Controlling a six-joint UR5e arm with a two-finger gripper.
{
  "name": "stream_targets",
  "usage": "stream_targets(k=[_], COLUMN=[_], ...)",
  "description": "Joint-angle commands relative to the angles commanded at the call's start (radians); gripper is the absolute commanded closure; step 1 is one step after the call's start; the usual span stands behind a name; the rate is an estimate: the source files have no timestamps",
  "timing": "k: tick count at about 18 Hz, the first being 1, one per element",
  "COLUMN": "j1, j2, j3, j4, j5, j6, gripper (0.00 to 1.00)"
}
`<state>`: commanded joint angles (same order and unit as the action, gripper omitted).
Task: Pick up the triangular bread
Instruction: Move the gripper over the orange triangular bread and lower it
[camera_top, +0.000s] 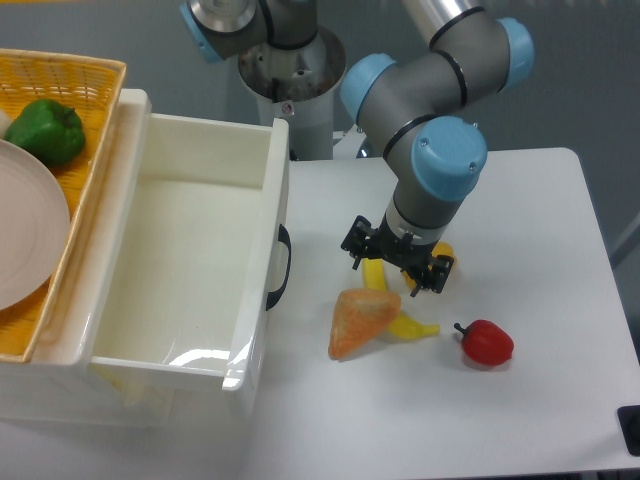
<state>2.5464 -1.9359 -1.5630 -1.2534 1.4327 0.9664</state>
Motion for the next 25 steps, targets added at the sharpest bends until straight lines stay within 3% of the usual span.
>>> stream_targets(k=[9,13,25], j1=[-0.02,-0.037,-0.052], j2=[-0.04,-0.069,-0.124], j3=[-0.006,-0.015,-0.017], j4=[0.006,0.008,0.023], j5=[0.035,0.038,0.038], j6=[0.011,0.092,0.095], gripper=[0.0,0.0,0.0])
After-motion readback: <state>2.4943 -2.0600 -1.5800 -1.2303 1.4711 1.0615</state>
